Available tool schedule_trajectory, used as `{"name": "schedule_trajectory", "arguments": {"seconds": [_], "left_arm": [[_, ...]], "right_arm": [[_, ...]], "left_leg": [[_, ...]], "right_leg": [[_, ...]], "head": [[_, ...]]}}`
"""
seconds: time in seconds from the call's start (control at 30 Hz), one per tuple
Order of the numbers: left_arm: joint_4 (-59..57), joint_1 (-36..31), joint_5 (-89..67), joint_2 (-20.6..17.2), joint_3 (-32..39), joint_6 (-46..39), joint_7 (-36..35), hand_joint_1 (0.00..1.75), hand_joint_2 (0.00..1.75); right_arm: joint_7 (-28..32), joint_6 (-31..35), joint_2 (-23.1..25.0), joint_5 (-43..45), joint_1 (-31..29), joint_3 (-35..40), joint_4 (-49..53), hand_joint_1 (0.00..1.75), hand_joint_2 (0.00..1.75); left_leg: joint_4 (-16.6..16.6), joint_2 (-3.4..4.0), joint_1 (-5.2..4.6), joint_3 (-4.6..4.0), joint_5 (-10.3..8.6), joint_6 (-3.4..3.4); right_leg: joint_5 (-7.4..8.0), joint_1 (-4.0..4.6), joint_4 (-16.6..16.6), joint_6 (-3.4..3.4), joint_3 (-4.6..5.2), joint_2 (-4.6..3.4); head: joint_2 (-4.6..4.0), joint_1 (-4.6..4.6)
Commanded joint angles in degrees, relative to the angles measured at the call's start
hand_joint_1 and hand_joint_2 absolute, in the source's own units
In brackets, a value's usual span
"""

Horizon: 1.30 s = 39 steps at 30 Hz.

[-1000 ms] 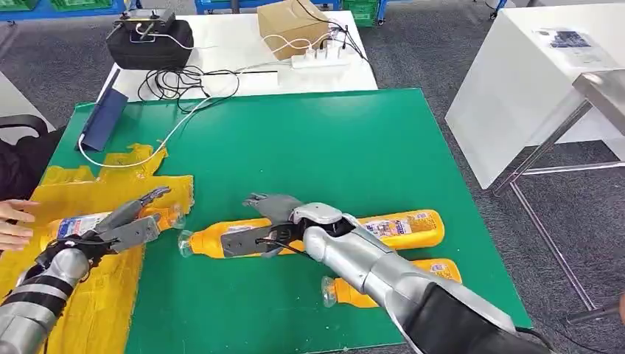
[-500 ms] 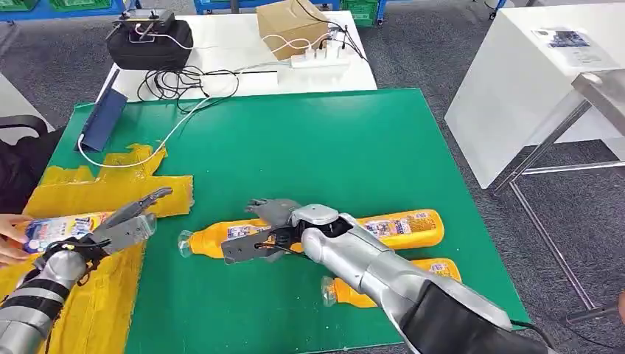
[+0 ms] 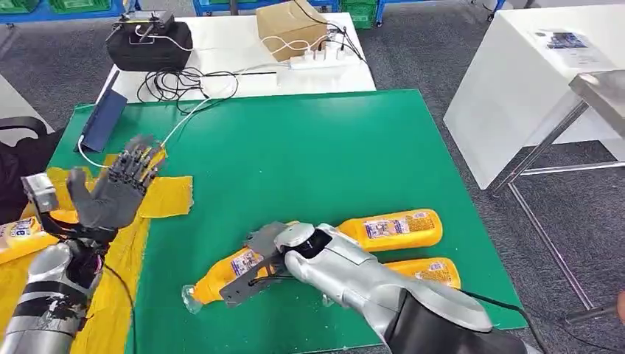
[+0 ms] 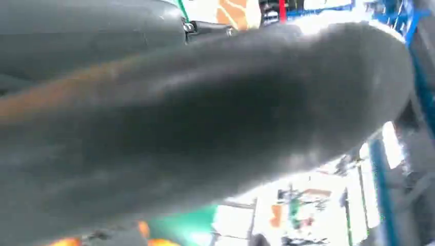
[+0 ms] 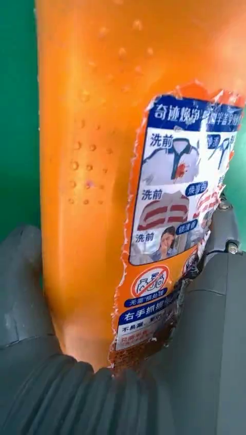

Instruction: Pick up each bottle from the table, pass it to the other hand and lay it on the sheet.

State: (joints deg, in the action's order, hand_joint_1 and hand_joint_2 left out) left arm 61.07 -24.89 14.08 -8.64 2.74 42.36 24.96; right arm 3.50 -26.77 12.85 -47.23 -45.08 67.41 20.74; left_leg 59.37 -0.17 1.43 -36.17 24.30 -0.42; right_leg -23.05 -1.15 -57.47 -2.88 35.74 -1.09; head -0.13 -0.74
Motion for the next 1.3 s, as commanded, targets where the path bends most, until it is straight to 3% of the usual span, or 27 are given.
{"name": "schedule_trajectory", "arguments": {"seconds": [0.03,0.1,0.17,0.2,0.27,0.3,0.37,0.57,0.87,0.9,1.0,1.17,1.3], "left_arm": [[0.2,-1.5,5.2,5.2,5.3,0.4,-2.8,0.0,0.0],[0.4,-1.2,8.3,5.6,5.9,0.8,-4.2,0.0,0.0],[5.0,2.0,10.1,5.3,7.4,-1.2,-5.4,0.0,0.0],[9.2,5.6,12.4,5.0,8.7,-1.9,-7.2,0.0,1.75],[15.3,10.2,14.1,5.1,9.8,-3.1,-9.5,0.0,1.75],[18.4,12.0,14.4,5.6,9.9,-3.9,-10.5,0.0,1.75],[21.6,13.0,13.0,6.3,9.1,-5.8,-10.2,0.0,1.75],[21.2,12.3,12.8,6.3,8.2,-6.8,-10.2,0.0,1.75],[21.2,12.3,12.8,6.3,8.2,-6.8,-10.2,0.0,1.75],[21.5,12.4,12.2,6.2,7.9,-7.3,-9.4,0.0,1.75],[23.9,13.5,8.7,6.4,6.1,-8.9,-7.9,0.0,1.75],[27.0,15.3,3.4,6.9,3.1,-10.3,-5.9,0.0,1.75],[27.9,15.6,4.3,7.4,-0.4,-8.6,-6.0,0.0,1.75]], "right_arm": [[-1.0,-2.0,-2.3,0.8,4.1,4.2,-4.9,1.75,1.75],[-3.5,1.3,-1.9,3.8,4.2,0.2,-5.1,1.75,1.75],[-7.6,12.5,-0.6,11.9,4.5,-10.6,-4.0,1.75,1.75],[-3.3,23.4,-0.5,17.7,5.1,-18.3,-0.9,1.75,1.75],[5.1,30.3,-1.3,25.8,6.7,-28.3,5.5,1.75,1.75],[7.7,29.8,-2.8,29.6,8.7,-32.9,12.4,1.75,1.75],[8.5,27.7,-4.9,35.2,14.0,-39.4,27.5,1.75,1.75],[6.8,26.5,-5.4,35.1,15.5,-39.7,30.3,1.75,1.75],[6.8,26.5,-5.4,35.1,15.5,-39.7,30.3,1.75,1.75],[10.3,27.2,-4.5,37.0,15.8,-41.7,30.3,1.75,1.75],[10.8,26.8,-5.2,38.9,18.1,-43.6,38.5,1.75,1.75],[8.3,23.0,-4.9,39.5,18.7,-41.5,42.1,1.75,1.75],[4.6,16.0,-3.8,39.4,15.4,-34.7,35.5,1.75,1.75]], "left_leg": [[-0.1,-0.27,0.05,0.29,-0.01,0.05],[-0.2,-0.39,0.05,0.49,-0.04,0.1],[-0.1,-0.17,0.04,0.56,0.11,0.06],[-0.2,-0.23,0.03,0.63,0.08,0.08],[-0.3,0.04,0.01,0.69,0.09,0.14],[-0.1,0.1,0.04,0.66,0.19,0.06],[-0.2,0.27,0.02,0.72,0.2,0.16],[-0.1,-0.22,0.04,0.1,0.16,0.11],[0.0,-0.13,0.0,-0.13,0.14,0.09],[0.0,-0.09,0.01,-0.18,0.12,0.07],[-0.1,-0.11,0.02,-0.07,0.17,0.12],[0.0,-0.12,0.0,-0.2,0.18,0.12],[-0.1,-0.06,0.01,-0.1,0.2,0.12]], "right_leg": [[-0.04,0.08,0.2,0.08,-0.37,0.33],[-0.07,0.11,0.2,0.15,-0.25,0.51],[-0.24,0.07,0.2,0.17,-0.08,0.22],[-0.24,0.08,0.2,0.19,-0.14,0.31],[-0.16,0.09,0.3,0.24,-0.12,0.09],[-0.17,0.08,0.2,0.07,-0.78,-0.04],[-0.06,0.1,0.2,0.23,-0.73,-0.16],[-0.16,0.1,0.0,0.18,-0.26,0.25],[-0.11,0.05,0.0,0.13,0.01,0.11],[-0.09,0.06,0.0,0.12,0.07,0.05],[-0.14,0.08,0.0,0.17,-0.06,0.13],[-0.15,0.05,0.0,0.14,0.05,0.13],[-0.16,0.07,0.0,0.18,-0.01,0.07]], "head": [[0.0,0.0],[0.0,0.0],[0.0,0.0],[0.0,0.0],[0.0,0.0],[0.0,-0.02],[0.0,0.0],[0.0,-0.04],[0.0,-0.04],[0.0,-0.04],[0.0,-0.04],[0.0,-0.04],[0.0,-0.04]]}}
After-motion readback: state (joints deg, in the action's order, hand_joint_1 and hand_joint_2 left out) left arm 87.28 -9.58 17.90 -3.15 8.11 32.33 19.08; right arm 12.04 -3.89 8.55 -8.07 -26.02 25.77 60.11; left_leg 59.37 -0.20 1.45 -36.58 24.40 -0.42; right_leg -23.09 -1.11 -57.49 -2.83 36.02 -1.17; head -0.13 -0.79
